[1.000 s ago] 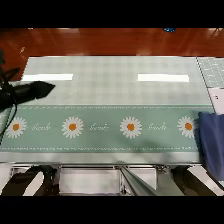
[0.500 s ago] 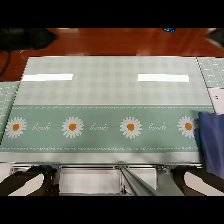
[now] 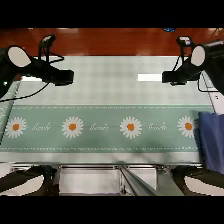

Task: Fold the shirts.

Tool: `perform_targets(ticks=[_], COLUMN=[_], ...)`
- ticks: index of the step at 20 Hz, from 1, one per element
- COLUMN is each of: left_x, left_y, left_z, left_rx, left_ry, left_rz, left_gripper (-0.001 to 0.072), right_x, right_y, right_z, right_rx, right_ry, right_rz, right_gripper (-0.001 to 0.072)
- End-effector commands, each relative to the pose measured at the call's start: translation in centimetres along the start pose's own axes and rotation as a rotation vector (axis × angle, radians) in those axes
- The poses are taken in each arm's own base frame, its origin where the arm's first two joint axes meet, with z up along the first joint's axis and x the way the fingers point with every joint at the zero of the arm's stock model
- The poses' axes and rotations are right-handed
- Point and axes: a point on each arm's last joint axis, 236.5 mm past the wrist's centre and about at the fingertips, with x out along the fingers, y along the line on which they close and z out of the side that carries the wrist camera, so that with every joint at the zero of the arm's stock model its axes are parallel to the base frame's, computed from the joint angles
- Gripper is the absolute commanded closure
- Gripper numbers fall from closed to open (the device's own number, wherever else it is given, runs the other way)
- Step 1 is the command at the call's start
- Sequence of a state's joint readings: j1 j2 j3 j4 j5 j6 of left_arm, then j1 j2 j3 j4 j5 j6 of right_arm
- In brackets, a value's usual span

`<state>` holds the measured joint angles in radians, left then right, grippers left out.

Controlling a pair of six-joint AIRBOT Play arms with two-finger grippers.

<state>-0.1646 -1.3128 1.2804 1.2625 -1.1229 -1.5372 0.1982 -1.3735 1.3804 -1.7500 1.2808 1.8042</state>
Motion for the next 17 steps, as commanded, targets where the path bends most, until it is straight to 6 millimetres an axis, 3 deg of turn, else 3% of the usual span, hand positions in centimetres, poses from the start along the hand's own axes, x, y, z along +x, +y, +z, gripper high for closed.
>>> perform_targets(ticks=[1,17], left_x=[0.86,0.86], left_y=[0.79,0.76], left_z=[-1.5,-1.87], left_rx=[-0.013,-0.013], left_ry=[0.054,0.07], left_rz=[0.027,0.026], left_gripper=[0.0683,0.0683], right_x=[0.96,0.96], right_y=[-0.77,-0.76], right_z=[-0.95,-0.93], right_rx=[-0.014,-0.014], right_ry=[0.032,0.031], right_rz=[-0.052,-0.052], right_gripper=[0.0689,0.0689])
